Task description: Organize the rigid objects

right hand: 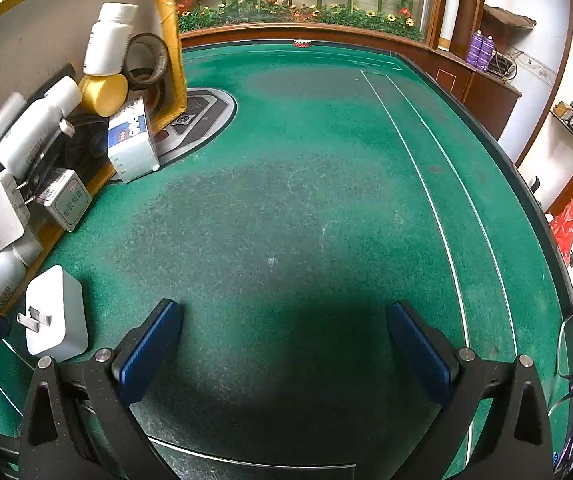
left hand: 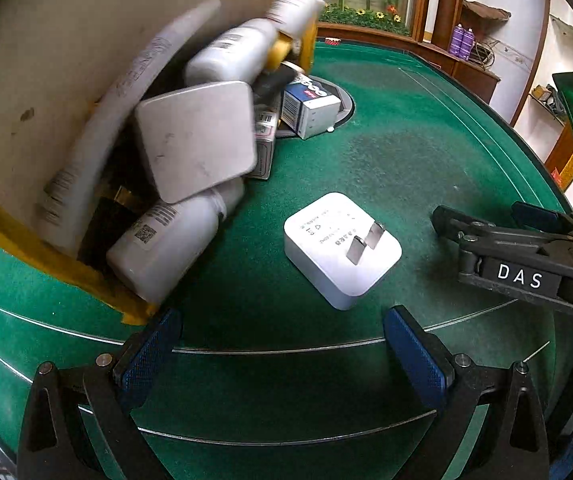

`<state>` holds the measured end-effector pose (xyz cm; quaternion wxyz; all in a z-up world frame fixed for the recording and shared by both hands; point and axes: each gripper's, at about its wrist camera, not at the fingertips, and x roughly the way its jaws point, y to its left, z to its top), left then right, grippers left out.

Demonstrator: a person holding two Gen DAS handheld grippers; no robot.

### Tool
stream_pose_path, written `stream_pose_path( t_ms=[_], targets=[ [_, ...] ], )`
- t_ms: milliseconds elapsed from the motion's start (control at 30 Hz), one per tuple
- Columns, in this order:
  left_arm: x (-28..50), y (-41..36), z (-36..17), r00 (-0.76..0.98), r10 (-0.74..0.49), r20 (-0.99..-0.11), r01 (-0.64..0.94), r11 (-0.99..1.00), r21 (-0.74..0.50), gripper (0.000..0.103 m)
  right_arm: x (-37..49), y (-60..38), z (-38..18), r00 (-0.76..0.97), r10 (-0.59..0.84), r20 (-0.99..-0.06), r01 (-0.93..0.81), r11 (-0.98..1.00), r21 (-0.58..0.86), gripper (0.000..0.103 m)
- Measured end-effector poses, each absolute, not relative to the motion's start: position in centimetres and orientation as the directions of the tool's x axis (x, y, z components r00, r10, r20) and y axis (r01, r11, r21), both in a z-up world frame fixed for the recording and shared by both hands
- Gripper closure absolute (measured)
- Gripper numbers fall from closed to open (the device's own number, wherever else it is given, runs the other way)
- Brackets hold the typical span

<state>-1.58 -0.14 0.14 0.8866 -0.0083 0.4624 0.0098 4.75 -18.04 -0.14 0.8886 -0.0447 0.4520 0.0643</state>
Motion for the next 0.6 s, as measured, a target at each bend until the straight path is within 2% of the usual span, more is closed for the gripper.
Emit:
stream_pose_path(
  t_ms=[600],
  targets=[
    [-1.95,0.03,0.24,0.573,0.010,-0.819,-0.028,1.000,-0.007,0.000,4.69,-17.91,0.00,0.583,0.074,-0.809,-0.154,0.988,-0.020,0.000]
  ],
)
